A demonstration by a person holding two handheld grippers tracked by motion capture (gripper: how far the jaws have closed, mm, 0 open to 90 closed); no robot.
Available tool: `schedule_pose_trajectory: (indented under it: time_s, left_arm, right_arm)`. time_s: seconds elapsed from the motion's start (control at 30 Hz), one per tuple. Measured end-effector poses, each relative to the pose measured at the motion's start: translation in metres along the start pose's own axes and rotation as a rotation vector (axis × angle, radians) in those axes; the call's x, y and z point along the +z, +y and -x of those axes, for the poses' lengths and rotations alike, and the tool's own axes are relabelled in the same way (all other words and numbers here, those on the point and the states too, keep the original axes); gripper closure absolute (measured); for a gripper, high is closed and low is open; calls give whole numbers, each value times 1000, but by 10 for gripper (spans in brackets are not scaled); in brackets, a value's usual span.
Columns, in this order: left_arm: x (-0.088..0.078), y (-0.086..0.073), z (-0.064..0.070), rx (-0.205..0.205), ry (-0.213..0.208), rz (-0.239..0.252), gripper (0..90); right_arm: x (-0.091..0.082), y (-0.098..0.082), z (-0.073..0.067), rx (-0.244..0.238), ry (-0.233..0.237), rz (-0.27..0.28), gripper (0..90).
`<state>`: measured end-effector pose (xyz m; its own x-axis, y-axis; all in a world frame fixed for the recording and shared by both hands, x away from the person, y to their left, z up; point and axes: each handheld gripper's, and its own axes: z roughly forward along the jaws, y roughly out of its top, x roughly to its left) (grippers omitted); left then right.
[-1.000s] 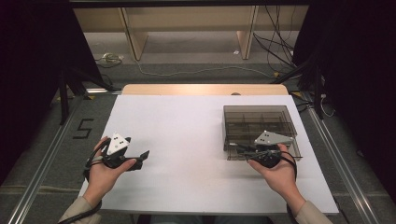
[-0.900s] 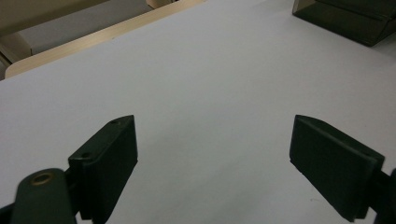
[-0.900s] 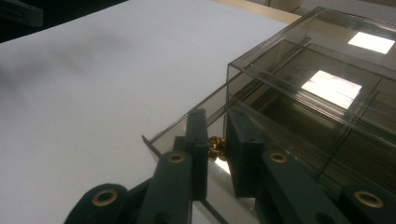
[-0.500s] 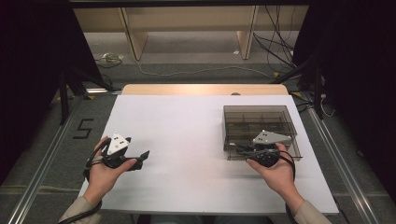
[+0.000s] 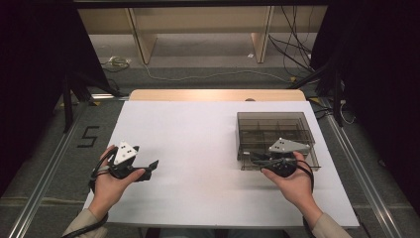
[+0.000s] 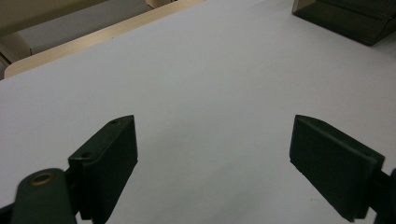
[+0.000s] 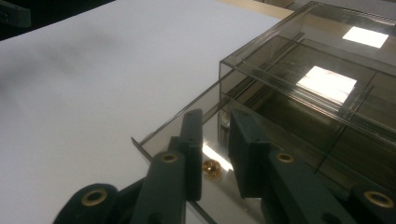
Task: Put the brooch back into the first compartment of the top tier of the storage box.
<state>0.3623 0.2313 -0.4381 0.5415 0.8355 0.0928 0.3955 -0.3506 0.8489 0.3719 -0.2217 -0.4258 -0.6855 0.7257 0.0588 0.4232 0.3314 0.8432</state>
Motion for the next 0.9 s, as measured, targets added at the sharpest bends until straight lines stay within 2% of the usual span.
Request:
schedule_pose_trajectory:
  time_s: [0.17,0.33,0.47,0.9]
  left_arm:
    - [0,0,0,-2,1,0,150]
    - [-1,-1,-1,-4,2,2,150]
    - [-2,-1,-1,-5,1,2,150]
    - [-1,-3,-1,-6,-5,0,150]
  right_arm:
    - [-3,0,0,1,-7,22,709]
    - [-11,-3,4,12,-17,59,607]
    - [-17,-7,6,21,-22,76,565]
    - [-33,-13,9,25,-25,90,557]
